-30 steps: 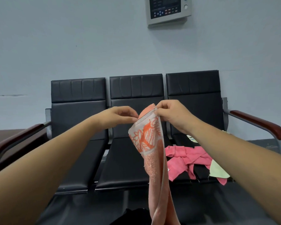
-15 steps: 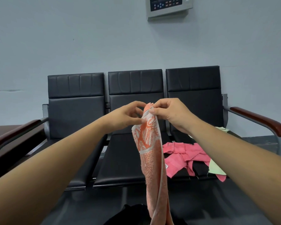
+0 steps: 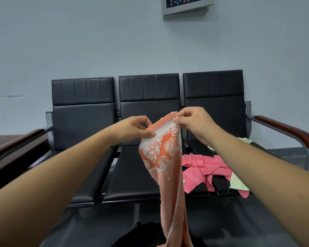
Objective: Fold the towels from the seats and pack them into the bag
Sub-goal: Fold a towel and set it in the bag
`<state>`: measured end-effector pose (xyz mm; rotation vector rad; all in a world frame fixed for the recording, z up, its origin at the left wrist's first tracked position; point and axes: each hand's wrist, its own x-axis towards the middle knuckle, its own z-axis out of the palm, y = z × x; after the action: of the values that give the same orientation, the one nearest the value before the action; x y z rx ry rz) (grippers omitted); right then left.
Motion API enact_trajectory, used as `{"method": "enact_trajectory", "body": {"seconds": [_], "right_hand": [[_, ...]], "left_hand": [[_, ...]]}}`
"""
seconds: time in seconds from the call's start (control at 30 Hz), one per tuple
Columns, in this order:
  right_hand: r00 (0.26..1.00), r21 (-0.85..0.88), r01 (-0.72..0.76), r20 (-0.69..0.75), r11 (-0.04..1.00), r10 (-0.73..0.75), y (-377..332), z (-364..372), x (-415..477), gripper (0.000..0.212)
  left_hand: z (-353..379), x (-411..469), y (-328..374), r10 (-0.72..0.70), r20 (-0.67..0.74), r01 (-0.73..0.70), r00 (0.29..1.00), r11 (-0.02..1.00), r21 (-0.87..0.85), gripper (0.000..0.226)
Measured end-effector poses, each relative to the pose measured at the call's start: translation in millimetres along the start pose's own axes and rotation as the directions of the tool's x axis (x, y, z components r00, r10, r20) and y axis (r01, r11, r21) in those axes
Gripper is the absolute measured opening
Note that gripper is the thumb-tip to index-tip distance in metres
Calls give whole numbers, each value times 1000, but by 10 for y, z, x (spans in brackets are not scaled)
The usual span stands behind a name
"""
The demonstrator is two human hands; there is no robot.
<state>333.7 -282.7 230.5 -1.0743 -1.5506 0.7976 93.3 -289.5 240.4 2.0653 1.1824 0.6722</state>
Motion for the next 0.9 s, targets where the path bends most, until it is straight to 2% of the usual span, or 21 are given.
{"method": "enact_trajectory", "body": {"seconds": [0.13,0.17,0.23,0.27,0.3,0.33,0.37,0.4,0.43,0.47,0.5,0.53,0.57,0.6,0.67,0.7,0.73,0.83,0.9], "right_hand": [[998,-54,-32,-54,998,29,56,-85,42,13],[997,-84,-43,-61,995,38,81,-104,56,13],[995,-152,-76,-81,986,64,124,-133,86,12],[993,-177,-94,-90,980,79,127,-139,103,12],[991,-184,-106,-101,977,88,111,-141,127,12],[990,-169,-107,-112,980,88,67,-149,157,13],[990,-115,-90,-122,989,76,3,-157,203,15],[989,-28,-64,-135,998,59,-93,-167,240,16],[989,94,-35,-143,995,49,-195,-182,277,14],[990,242,-17,-131,970,50,-289,-214,313,10],[993,395,-21,-102,919,67,-357,-248,346,8],[993,508,-47,-67,860,93,-394,-272,361,10],[991,537,-80,-46,840,124,-383,-283,378,12],[987,459,-111,-56,881,153,-341,-281,389,12],[980,167,-135,-119,977,156,-208,-249,389,10],[980,85,-125,-143,989,136,-151,-221,386,9],[980,74,-116,-156,991,126,-108,-196,388,8],[980,250,-110,-131,962,147,-85,-144,390,16],[982,330,-129,-92,935,167,-122,-126,395,22]], "left_hand": [[-78,-30,-52,-90,-13,90,996,950,298,21],[-112,-16,-57,-67,-46,81,997,884,460,24],[-159,18,-27,30,-106,66,994,606,793,28],[-185,41,-10,84,-135,80,987,473,878,27],[-209,60,29,154,-181,106,971,401,910,26],[-234,79,77,240,-250,141,938,395,908,25],[-257,94,135,333,-343,165,878,462,871,25],[-282,102,207,369,-450,164,813,596,786,25],[-314,110,281,341,-542,123,768,752,648,26],[-361,120,347,277,-589,28,760,890,455,27],[-405,119,405,210,-586,-85,783,969,234,27],[-437,108,445,166,-552,-164,817,985,53,26],[-462,98,448,147,-513,-179,846,984,-15,24],[-486,97,425,141,-490,-140,860,989,38,22],[-498,116,330,133,-499,-4,856,968,251,18],[-486,132,281,143,-512,26,847,950,310,17],[-470,146,243,152,-526,29,837,947,319,16],[-429,165,213,135,-572,-16,809,978,209,23],[-423,171,229,132,-583,-22,802,981,193,18]]}}
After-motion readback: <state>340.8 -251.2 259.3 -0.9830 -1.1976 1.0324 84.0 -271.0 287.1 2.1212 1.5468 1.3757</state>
